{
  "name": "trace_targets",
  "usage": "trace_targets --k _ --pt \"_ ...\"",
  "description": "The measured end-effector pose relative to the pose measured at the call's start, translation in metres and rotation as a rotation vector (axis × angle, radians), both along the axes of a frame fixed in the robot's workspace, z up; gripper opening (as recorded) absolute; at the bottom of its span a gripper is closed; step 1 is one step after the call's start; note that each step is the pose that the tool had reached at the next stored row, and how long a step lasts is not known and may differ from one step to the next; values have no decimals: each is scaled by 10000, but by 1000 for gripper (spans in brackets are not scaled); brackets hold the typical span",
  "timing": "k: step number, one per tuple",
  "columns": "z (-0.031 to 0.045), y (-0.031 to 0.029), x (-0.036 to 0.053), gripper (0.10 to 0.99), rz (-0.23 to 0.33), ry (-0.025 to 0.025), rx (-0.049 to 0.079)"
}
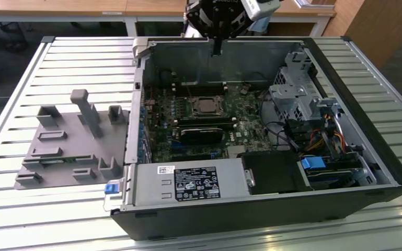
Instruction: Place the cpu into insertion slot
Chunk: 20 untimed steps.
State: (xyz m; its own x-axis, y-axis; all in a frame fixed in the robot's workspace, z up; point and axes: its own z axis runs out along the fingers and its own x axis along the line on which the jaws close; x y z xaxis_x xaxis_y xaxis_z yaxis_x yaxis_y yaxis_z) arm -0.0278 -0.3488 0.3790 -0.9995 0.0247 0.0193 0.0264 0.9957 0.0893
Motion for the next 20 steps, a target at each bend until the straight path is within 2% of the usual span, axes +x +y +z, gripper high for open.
trace_targets --k 17,18,19,20 --pt "-7 0 0 114 0 0 0" --pt "-7 0 0 173 0 0 -1" --pt "-8 0 0 173 0 1 -1" --pt "-8 0 0 239 0 0 0"
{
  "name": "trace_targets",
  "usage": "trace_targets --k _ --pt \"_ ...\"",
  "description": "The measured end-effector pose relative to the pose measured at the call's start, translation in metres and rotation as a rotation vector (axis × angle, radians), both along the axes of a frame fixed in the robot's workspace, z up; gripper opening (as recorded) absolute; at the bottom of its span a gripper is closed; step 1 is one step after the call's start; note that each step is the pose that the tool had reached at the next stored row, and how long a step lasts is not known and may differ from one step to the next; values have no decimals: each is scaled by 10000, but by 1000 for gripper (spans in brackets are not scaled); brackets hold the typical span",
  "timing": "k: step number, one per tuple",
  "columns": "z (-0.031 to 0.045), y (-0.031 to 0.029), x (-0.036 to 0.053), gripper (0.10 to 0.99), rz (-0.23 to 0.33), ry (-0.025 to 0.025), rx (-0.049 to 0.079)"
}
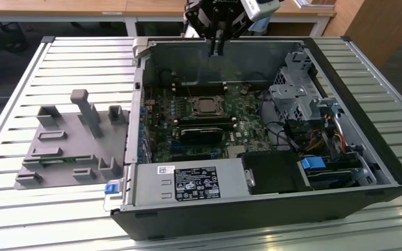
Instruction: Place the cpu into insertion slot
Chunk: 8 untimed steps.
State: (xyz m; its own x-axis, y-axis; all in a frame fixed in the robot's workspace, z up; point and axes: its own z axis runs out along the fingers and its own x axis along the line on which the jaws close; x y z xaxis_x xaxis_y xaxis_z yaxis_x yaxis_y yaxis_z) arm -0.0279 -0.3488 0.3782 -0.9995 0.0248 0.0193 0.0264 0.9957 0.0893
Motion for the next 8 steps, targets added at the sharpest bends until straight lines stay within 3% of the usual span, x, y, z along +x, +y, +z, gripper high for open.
trace_targets --k 5,8 --pt "-31 0 0 239 1 -3 1" --pt "-60 0 0 165 0 -3 0"
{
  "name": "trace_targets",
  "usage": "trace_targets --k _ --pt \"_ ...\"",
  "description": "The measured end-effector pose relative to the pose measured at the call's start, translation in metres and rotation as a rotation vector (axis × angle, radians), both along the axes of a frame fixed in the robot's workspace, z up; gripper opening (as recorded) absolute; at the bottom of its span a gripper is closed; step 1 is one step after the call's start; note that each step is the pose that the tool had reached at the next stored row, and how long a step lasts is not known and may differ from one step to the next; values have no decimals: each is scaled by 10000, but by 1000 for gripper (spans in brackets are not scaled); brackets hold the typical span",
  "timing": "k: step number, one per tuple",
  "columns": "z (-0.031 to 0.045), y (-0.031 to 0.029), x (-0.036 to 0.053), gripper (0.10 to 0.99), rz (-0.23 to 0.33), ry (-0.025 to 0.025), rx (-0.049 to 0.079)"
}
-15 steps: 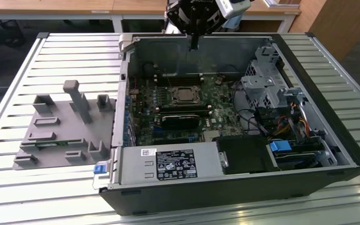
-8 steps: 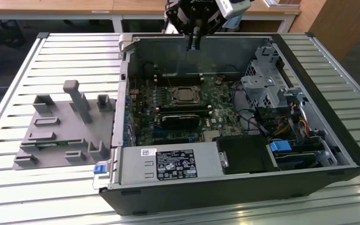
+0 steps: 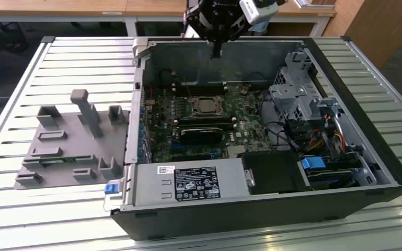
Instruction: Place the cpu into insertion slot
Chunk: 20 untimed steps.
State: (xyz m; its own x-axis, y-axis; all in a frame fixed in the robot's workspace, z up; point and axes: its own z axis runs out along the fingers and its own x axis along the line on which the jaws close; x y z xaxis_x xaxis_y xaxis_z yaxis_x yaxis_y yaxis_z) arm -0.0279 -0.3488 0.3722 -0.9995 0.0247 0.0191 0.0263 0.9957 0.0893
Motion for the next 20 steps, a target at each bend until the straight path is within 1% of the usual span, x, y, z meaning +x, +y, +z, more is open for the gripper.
trace_targets --k 1,4,6,8,9,10,11,12,17,20 --pt "-11 0 0 106 -1 0 0" --pt "-46 0 -5 106 -1 -1 0" --pt "-68 0 -14 106 0 -15 1" --pt "-81 0 -37 106 1 -65 0" --pt "-83 0 -58 106 0 -121 -2" --pt "-88 0 -72 106 -1 -165 -1" --pt "-94 0 -80 106 -1 -188 1" --pt "-127 0 -93 106 1 -222 1" --pt "-210 1 -103 106 -2 -224 0" --pt "-223 1 -136 106 -1 -239 -1"
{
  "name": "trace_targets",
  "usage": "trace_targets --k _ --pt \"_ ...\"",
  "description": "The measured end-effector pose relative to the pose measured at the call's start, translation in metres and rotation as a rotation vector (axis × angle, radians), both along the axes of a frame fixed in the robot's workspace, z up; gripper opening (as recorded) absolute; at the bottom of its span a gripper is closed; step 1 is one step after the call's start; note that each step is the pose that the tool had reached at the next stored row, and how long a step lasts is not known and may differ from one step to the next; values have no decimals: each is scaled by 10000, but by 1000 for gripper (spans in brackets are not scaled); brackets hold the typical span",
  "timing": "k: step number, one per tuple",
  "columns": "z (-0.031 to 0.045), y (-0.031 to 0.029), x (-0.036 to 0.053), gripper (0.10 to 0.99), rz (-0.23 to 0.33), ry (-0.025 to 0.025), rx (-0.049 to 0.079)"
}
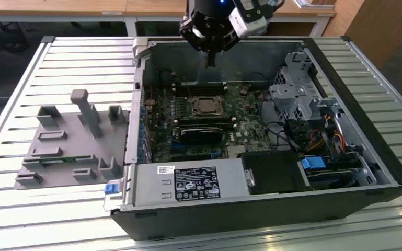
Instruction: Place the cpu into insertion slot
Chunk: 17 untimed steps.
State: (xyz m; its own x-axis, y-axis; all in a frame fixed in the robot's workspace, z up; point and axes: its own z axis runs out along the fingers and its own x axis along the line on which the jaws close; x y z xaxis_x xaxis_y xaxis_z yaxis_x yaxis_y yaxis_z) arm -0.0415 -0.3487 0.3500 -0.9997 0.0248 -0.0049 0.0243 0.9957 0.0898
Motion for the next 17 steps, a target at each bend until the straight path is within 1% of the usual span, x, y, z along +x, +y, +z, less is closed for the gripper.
trace_targets --k 5,9,17 --pt "-36 11 -26 106 0 -2 0" --pt "-88 25 -44 106 0 -3 2" --pt "-172 33 -117 106 0 -6 -1"
